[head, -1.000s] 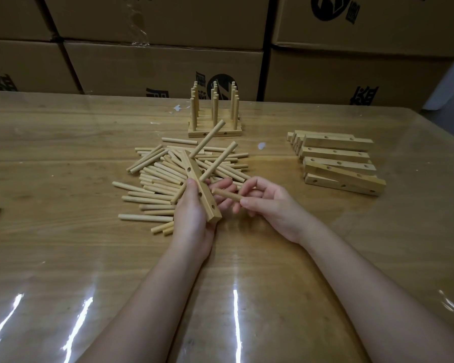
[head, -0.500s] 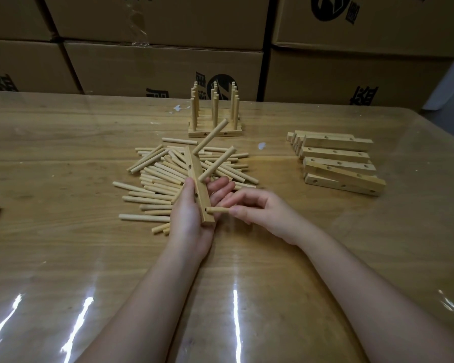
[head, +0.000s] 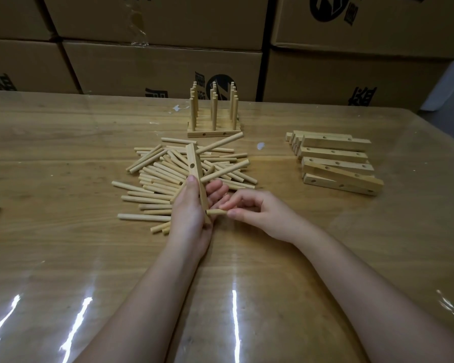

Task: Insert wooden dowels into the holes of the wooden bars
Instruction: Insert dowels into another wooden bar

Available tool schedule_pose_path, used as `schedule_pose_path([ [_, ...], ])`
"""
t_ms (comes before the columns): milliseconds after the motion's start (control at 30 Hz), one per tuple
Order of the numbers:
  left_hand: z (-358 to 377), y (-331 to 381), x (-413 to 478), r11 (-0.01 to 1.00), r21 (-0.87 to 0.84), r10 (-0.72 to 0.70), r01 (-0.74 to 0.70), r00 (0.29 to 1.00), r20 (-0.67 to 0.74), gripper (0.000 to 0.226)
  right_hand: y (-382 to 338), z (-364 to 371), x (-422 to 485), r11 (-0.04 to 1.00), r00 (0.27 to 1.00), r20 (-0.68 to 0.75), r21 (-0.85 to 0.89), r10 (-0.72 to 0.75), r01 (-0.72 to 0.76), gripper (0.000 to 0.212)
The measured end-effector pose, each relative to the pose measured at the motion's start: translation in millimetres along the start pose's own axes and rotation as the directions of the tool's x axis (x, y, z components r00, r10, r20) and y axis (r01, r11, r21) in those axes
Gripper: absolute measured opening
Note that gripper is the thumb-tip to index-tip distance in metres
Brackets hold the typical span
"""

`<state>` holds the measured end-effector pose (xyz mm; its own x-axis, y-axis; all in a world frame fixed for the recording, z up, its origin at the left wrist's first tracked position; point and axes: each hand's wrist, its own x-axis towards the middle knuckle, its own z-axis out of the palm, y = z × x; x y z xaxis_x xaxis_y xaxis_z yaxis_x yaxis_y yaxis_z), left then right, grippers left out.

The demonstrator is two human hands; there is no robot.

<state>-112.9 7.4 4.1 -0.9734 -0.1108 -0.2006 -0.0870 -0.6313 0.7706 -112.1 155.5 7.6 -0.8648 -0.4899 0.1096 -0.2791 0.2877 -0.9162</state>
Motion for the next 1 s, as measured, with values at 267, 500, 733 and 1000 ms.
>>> schedule_pose_path([
  [267, -0.8, -3.3, 2.5, 0.996, 0.071, 0.049, -0.048, 0.999, -0.006, 0.035, -8.8, -1.2, -1.2, 0.993, 0.999, -0.007, -0.108, 0.035, -0.036, 0.011],
  [500, -2.5, -3.4, 2.4, 0.993, 0.105, 0.053, -0.051, 0.999, -0.008, 0.038, -21.3, -0.8, -0.9, 0.955, 0.998, -0.028, -0.290, 0.065, -0.070, 0.008],
  [733, -1.4, -4.7, -0.8, 0.978, 0.178, 0.106, -0.107, 0.994, 0.013, 0.038, -38.7, -1.3, -0.1, 0.855, 0.998, -0.006, -0.516, 0.069, -0.062, 0.012],
  [1000, -1.1, -4.9, -2.0, 0.966, 0.221, 0.130, -0.132, 0.991, 0.020, 0.044, -44.0, 1.4, -0.7, 0.773, 1.000, -0.018, -0.634, 0.015, -0.023, 0.012],
])
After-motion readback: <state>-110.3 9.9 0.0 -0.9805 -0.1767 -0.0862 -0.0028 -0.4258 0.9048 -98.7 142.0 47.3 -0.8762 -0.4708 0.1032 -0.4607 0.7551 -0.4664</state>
